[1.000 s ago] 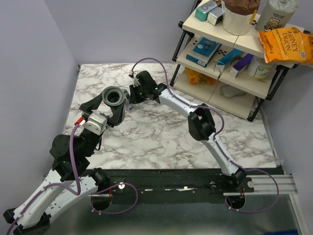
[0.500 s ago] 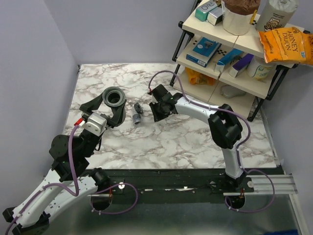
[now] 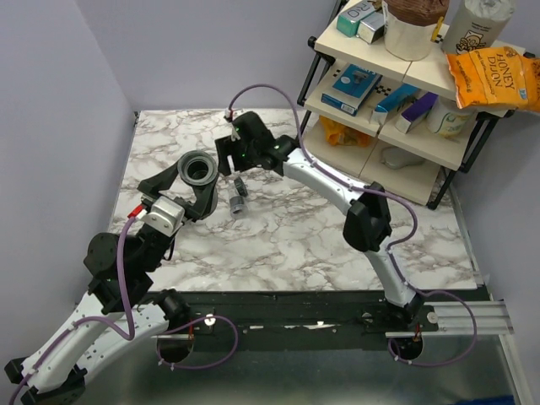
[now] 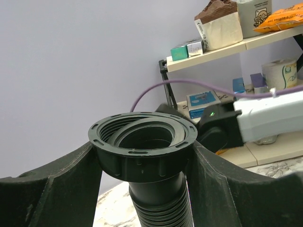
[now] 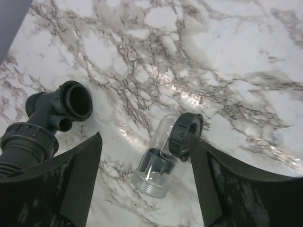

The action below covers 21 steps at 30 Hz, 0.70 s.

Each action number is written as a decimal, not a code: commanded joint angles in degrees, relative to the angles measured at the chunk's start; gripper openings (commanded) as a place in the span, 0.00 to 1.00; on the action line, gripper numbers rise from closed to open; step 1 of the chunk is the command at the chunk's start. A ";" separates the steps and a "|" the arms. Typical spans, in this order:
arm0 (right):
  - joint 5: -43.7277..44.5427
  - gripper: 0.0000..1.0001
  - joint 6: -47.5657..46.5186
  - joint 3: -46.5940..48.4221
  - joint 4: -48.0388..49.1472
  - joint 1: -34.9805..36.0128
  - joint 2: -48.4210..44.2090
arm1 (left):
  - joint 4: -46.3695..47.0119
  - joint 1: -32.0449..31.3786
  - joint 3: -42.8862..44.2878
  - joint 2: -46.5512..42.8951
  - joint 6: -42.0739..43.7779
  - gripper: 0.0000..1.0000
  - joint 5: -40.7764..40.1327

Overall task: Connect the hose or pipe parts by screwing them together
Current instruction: Move the adaptor to the center of the board.

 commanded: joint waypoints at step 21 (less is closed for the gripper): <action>12.78 0.85 -5.52 -23.93 -5.70 5.82 -4.73 | 2.62 -0.36 0.87 -1.74 -1.44 0.00 3.11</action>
